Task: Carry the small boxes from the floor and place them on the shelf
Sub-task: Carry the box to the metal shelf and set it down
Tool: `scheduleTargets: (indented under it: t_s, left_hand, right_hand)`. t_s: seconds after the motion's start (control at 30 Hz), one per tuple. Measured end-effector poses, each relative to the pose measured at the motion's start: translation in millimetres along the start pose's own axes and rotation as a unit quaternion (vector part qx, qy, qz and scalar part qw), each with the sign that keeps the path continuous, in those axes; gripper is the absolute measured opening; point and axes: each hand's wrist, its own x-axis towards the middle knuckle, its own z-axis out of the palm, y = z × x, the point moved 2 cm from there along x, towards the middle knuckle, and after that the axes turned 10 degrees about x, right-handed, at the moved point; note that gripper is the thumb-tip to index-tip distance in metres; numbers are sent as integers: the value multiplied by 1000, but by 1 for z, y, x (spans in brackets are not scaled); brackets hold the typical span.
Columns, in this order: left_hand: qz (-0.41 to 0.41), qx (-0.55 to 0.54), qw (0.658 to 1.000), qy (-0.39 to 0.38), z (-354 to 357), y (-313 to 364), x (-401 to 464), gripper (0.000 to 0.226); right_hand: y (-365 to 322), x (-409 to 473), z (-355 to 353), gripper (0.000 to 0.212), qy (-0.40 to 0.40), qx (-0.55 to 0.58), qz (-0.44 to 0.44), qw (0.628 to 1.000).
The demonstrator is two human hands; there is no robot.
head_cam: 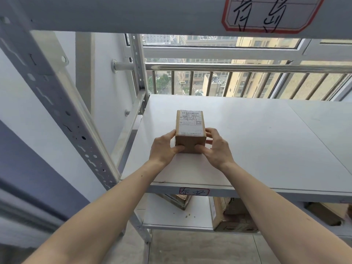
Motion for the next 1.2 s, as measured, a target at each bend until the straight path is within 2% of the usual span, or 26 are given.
scheduleTargets:
  t_s: [0.2,0.43,0.77,1.0,1.2]
  left_hand:
    - [-12,12,1000,-5,4,-3,-3,57]
    - [-34,25,999,11,4,-2,-13,88]
    - [-23,11,998,62,-3,-1,-29,68]
    - [-37,-27,989,141,-14,1,-51,49]
    - [-49,-56,970,230,-25,-11,-80,39]
  right_hand:
    - [0,-2,0,80,5,-5,7,1000]
    - [2,-10,1,88,38,-27,-14,999]
    - [-9,-27,4,63,92,-28,-84,992]
    - [-28,-45,24,41,131,-13,-162,978]
    - [-44,-60,58,31,114,12,-213,970]
